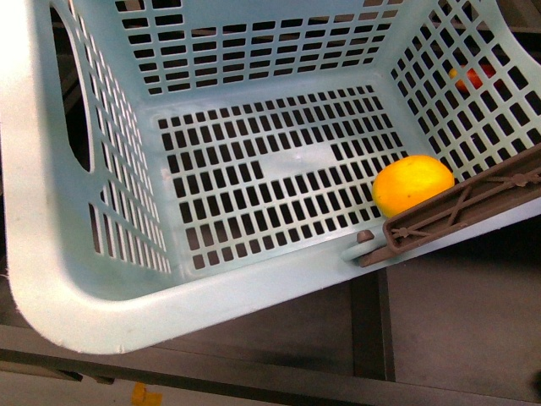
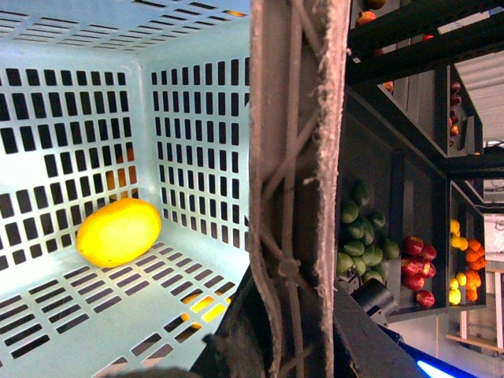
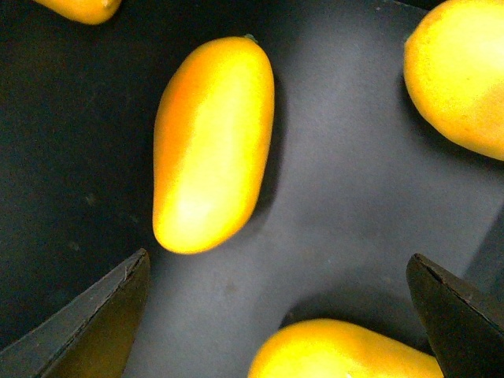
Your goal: Pick lemon and mango into basket
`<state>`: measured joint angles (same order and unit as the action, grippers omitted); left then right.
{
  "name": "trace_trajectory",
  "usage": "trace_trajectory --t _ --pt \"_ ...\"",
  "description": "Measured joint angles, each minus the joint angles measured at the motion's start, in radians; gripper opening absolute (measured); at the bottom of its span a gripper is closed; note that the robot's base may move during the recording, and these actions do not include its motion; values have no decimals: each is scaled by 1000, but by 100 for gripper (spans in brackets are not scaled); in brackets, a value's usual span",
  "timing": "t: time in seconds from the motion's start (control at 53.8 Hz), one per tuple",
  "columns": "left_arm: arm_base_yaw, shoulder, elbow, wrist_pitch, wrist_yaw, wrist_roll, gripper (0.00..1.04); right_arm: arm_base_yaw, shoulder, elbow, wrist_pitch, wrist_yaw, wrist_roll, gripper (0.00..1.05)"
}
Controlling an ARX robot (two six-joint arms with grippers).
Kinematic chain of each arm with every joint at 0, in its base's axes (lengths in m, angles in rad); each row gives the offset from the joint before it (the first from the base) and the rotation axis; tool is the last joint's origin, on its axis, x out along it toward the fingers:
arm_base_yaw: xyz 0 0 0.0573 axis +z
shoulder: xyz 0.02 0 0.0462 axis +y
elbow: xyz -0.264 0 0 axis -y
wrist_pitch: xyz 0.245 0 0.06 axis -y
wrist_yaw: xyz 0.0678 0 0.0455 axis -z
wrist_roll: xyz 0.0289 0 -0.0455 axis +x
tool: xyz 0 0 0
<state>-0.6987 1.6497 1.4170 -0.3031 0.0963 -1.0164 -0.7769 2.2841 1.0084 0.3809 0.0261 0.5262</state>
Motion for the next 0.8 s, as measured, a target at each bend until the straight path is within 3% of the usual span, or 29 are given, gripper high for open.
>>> trace_trajectory --t 0.799 --pt "0 0 0 0 3 0 7 59 303 426 -151 73 111 96"
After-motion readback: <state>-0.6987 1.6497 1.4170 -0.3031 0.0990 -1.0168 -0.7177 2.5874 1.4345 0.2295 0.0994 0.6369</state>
